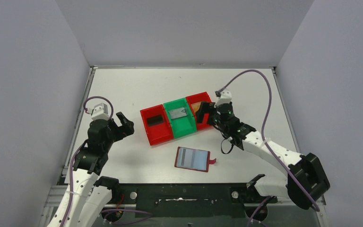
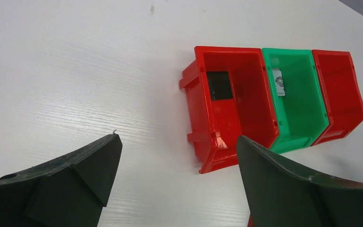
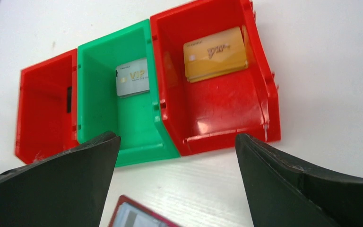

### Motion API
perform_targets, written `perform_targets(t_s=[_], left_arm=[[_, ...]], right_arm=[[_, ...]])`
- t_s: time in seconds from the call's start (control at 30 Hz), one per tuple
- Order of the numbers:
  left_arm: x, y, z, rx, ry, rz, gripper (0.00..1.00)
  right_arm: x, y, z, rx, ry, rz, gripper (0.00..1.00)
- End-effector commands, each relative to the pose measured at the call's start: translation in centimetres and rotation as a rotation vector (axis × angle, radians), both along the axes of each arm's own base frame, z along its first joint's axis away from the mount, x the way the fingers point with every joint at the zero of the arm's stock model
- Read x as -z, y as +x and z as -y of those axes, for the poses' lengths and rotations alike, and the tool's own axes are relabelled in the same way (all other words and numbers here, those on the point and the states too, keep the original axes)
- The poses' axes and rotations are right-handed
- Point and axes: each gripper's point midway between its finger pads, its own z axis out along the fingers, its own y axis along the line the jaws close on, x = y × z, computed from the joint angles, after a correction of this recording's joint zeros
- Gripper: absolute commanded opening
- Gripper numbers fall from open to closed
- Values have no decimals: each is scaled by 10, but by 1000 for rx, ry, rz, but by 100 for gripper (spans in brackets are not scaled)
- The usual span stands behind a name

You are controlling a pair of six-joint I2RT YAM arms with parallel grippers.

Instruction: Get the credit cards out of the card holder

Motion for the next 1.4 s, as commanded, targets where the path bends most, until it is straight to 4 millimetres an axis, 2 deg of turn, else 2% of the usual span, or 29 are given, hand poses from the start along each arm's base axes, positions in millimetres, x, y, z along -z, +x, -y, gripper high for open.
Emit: perform_targets(t_s=[0.0,0.07,0.17,0.27,0.43,0.53,0.63,0.67,0.8,0.9,1.0,1.17,1.37], left_arm=[[-14,7,1,10,0,62,94],[-14,7,0,8,1,63,94],[-13,7,0,6,2,57,94],[-11,7,-2,-6,3,52,94],[-7,9,-2,-9,5,28,94],[-6,9,-1,-8,3,23,94],[-8,9,-3,-17,3,31,94],[-8,9,-3,-19,3,32,94],[-9,8,-6,-30,5,38,94],[-10,8,-6,-35,5,44,94],[-9,8,-6,-32,4,40,94],[-9,9,-4,-24,0,41,94],[-8,10,-5,-29,2,39,94]], right_arm=[[-25,-15,-8,42,292,-15,99],[-16,-31,-15,22,336,-69,93],[2,-60,-27,52,311,-139,90],[20,-99,-40,103,178,-193,90],[48,-138,-45,185,-87,-220,90],[61,-143,-58,203,-212,-257,92],[55,-141,-88,170,-303,-229,91],[60,-140,-93,172,-342,-235,91],[70,-140,-111,142,-370,-261,90],[77,-141,-119,119,-329,-295,88],[87,-141,-119,106,-273,-340,84],[116,-142,-104,118,-256,-463,73],[135,-145,-97,147,-356,-503,62]])
